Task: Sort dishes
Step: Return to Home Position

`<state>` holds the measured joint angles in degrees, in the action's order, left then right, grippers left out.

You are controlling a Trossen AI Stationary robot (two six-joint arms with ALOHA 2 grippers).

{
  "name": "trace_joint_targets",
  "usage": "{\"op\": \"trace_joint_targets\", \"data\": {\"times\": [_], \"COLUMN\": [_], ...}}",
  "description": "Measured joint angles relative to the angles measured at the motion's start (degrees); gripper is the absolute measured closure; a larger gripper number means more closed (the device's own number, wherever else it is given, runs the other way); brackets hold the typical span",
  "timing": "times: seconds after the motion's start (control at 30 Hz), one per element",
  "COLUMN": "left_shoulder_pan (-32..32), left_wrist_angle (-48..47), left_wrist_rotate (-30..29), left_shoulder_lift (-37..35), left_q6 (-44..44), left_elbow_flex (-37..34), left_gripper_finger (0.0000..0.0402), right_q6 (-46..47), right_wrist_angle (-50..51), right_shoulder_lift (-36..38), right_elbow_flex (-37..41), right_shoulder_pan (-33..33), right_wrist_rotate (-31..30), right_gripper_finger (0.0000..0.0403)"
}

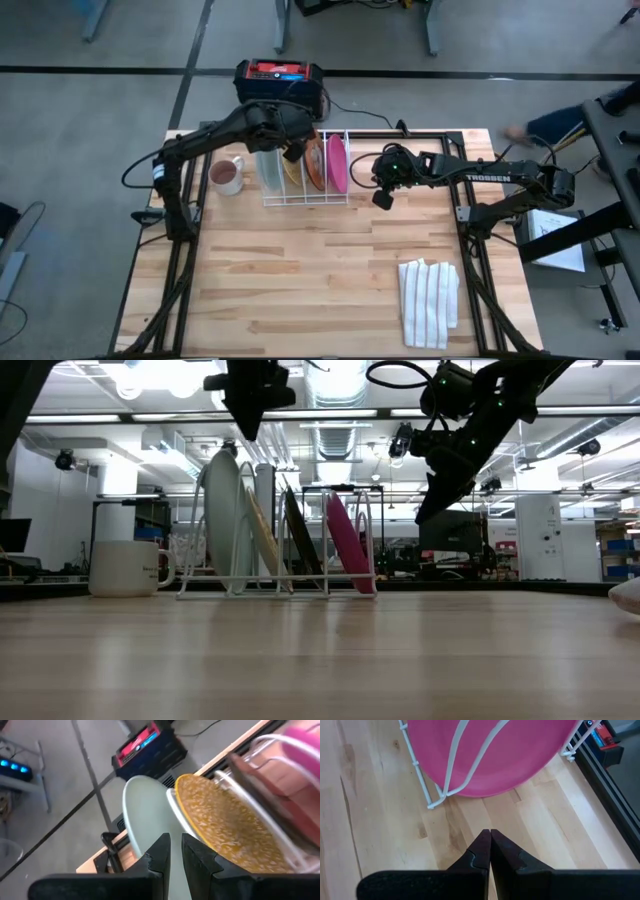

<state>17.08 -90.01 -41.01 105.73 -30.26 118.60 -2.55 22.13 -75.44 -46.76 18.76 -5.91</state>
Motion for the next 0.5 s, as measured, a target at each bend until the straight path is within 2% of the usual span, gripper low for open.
{"op": "trace_joint_targets", "data": {"times": [0.13,0.27,0.5], "left_shoulder_pan": [-2.44,-7.11,-17.83], "left_wrist_angle": [-0.01,0.02,-0.03], "left_wrist_rotate": [-0.59,-5.83,-9.01], "left_shoulder_lift": [0.0,-0.26,-4.2], "left_q6": [2.26,5.11,8.28], "left_elbow_flex": [2.51,4.24,2.34], "left_gripper_finger": [0.0365,0.0365,0.0365], "right_q6": [-0.37,-0.85,-1.03], "right_wrist_angle": [0.0,-0.04,-0.11], "right_shoulder_lift": [0.0,0.0,0.0], "right_elbow_flex": [0.34,0.64,0.7], "right_shoulder_pan": [-0.02,0.0,0.0], "right_wrist_rotate": [0.0,0.0,0.0], "right_gripper_finger": [0.0403,0.0403,0.0403]}}
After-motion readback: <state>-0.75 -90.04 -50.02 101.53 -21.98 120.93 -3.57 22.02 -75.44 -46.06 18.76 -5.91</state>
